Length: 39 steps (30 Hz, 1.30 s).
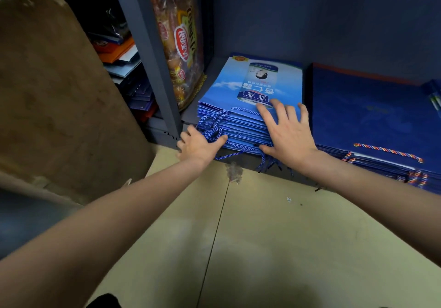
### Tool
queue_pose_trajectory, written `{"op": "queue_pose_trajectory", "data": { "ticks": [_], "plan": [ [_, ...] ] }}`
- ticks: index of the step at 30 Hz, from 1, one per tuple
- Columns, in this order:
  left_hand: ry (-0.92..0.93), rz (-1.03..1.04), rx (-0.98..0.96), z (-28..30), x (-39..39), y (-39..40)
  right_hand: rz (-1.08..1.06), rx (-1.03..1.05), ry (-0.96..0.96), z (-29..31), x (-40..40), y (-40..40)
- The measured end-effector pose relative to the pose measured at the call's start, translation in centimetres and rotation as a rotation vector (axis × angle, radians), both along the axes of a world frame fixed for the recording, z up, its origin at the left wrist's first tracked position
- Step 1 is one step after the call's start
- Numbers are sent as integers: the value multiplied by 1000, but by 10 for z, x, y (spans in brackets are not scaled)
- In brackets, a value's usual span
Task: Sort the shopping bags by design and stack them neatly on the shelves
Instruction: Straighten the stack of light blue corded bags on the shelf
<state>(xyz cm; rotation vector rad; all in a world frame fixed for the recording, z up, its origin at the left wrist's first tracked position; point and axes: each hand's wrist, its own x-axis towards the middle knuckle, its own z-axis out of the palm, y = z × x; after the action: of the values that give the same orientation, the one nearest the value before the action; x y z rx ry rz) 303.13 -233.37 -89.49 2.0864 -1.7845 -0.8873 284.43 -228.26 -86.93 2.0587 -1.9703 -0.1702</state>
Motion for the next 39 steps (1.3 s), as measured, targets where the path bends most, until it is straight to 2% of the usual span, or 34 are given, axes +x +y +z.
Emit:
{"op": "queue_pose_trajectory", "data": {
  "ticks": [4,7,11,16,21,26,27,29,31,33,36,39],
  "plan": [
    [-15,21,-40,-9,-3,-6,2,-96,64,-14,-1,0],
    [-16,-60,-102,-13,15,-17,27,-160,67,-15,-3,-2],
    [-144,-103,-140,-12,30,-20,128,-216,152,-13,5,-4],
    [-92,-114,-149,-13,23,-8,81,-195,179,-23,30,-18],
    [-116,-187,-369,-8,25,11,115,-167,233,-13,19,-27],
    [-82,-307,-769,30,40,-8,165,-265,171,0,10,-33],
    [-142,-393,-848,37,40,-16,179,-290,158,3,10,-34],
    [-375,-632,-984,40,35,-30,209,-328,148,8,9,-35],
    [-592,-782,-1030,34,24,-38,224,-355,131,15,7,-37],
    [-668,-764,-1027,28,13,-43,231,-380,104,22,3,-39],
    [-642,-687,-1052,29,4,-51,227,-421,100,30,-4,-43],
    [-478,-673,-1074,29,2,-55,236,-438,111,33,-8,-47]
  ]
}}
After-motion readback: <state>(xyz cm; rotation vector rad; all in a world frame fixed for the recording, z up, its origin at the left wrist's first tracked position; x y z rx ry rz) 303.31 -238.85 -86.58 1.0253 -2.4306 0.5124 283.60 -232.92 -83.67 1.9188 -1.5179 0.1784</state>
